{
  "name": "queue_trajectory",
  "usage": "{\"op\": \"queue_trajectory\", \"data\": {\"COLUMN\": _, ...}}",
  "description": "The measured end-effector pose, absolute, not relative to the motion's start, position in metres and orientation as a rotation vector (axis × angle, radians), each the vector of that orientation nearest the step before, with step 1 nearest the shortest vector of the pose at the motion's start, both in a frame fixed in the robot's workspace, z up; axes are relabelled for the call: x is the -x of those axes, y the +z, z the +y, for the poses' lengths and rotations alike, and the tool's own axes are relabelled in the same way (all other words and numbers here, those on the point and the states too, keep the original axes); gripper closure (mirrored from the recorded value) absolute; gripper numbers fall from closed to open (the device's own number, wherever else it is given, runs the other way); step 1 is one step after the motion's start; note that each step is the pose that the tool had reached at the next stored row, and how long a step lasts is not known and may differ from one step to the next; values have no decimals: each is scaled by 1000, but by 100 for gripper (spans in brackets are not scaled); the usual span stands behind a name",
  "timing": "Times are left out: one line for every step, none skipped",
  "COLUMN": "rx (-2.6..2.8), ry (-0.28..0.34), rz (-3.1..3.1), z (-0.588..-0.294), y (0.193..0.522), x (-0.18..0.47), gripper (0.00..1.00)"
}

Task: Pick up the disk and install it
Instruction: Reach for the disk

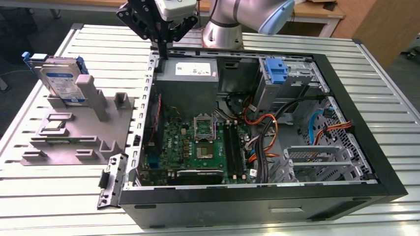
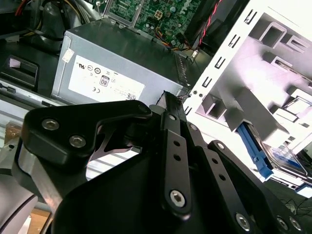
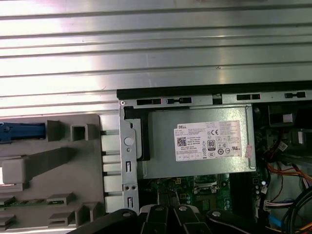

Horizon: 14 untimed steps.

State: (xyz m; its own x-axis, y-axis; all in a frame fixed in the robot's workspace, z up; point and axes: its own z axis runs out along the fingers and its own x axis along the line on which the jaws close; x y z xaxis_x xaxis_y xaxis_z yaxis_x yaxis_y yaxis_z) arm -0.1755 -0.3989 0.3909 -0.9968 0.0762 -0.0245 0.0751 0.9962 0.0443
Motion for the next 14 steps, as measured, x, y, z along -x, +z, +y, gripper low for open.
{"op": "queue_trajectory", "data": {"rx": -118, "ry": 68, "rz": 3112, "z": -399, "y": 391, "x": 176, "gripper": 90}}
{"op": "queue_trajectory", "data": {"rx": -118, "ry": 68, "rz": 3112, "z": -399, "y": 391, "x": 176, "gripper": 90}}
{"op": "queue_trajectory", "data": {"rx": -118, "ry": 68, "rz": 3112, "z": -399, "y": 391, "x": 176, "gripper": 90}}
{"op": "queue_trajectory", "data": {"rx": -118, "ry": 68, "rz": 3113, "z": -399, "y": 391, "x": 177, "gripper": 90}}
{"op": "queue_trajectory", "data": {"rx": -118, "ry": 68, "rz": 3112, "z": -399, "y": 391, "x": 177, "gripper": 90}}
{"op": "queue_trajectory", "data": {"rx": -118, "ry": 68, "rz": 3113, "z": -399, "y": 391, "x": 177, "gripper": 90}}
{"op": "queue_trajectory", "data": {"rx": -118, "ry": 68, "rz": 3113, "z": -399, "y": 391, "x": 177, "gripper": 90}}
{"op": "queue_trajectory", "data": {"rx": -118, "ry": 68, "rz": 3113, "z": -399, "y": 391, "x": 178, "gripper": 90}}
{"op": "queue_trajectory", "data": {"rx": -118, "ry": 68, "rz": 3112, "z": -399, "y": 391, "x": 178, "gripper": 90}}
{"op": "queue_trajectory", "data": {"rx": -118, "ry": 68, "rz": 3112, "z": -399, "y": 391, "x": 178, "gripper": 90}}
{"op": "queue_trajectory", "data": {"rx": -118, "ry": 68, "rz": 3112, "z": -399, "y": 391, "x": 178, "gripper": 90}}
{"op": "queue_trajectory", "data": {"rx": -118, "ry": 68, "rz": 3112, "z": -399, "y": 391, "x": 179, "gripper": 90}}
{"op": "queue_trajectory", "data": {"rx": -118, "ry": 68, "rz": 3112, "z": -399, "y": 391, "x": 179, "gripper": 90}}
{"op": "queue_trajectory", "data": {"rx": -118, "ry": 68, "rz": 3113, "z": -399, "y": 391, "x": 179, "gripper": 90}}
